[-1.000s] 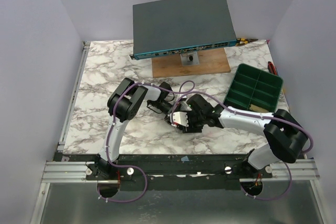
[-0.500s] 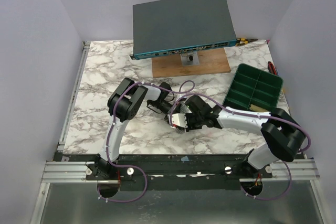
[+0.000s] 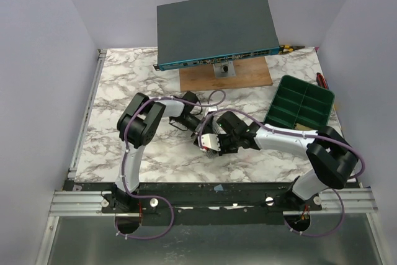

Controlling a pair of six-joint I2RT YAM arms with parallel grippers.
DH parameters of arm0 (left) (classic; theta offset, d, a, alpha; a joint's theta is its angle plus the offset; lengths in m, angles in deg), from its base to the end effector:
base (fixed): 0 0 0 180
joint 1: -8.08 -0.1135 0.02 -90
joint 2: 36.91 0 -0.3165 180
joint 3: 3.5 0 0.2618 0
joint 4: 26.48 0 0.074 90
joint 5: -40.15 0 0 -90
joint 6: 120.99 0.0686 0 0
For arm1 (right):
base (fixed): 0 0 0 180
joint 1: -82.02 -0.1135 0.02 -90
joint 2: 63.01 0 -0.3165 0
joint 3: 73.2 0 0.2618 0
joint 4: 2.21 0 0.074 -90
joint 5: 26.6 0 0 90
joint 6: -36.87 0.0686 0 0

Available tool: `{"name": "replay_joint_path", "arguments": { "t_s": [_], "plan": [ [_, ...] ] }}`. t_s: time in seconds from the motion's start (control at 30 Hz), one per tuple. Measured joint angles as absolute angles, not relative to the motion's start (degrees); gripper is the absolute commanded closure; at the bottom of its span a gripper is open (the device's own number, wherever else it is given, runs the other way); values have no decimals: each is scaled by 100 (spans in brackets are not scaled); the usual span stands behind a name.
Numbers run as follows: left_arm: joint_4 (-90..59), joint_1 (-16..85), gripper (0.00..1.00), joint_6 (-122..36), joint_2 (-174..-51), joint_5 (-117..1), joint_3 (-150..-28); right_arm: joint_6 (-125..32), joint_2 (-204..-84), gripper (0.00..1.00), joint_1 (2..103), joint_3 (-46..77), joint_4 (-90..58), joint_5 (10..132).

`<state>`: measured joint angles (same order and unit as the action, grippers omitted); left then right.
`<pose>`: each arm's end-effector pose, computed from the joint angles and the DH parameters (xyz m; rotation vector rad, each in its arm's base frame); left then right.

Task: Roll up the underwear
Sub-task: Roll the underwear to the center of the board.

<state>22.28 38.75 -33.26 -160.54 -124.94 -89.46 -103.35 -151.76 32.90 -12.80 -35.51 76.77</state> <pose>0.3173 -0.2652 0.1256 -0.6117 -2.1951 1.6992 0.1911 0.2450 0.1817 -2.0550 1.6425 0.3018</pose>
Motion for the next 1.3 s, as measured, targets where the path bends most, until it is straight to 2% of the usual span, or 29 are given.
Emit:
{"name": "replay_joint_path", "arguments": {
  "t_s": [0.67, 1.07, 1.3],
  "plan": [
    [3157, 2603, 1, -2832, -15082, -11036, -8710, -9924, -15499, 96, 3257, -858, -4131, 8116],
    [3694, 1425, 1, -2143, -13303, -10379, -8104, -10142, -16880, 96, 3259, 860, -5639, 8691],
    [3946, 1150, 2, -1702, -12267, -9753, -7763, -10273, -17766, 95, 3296, 1953, -6773, 9170]
  ]
}}
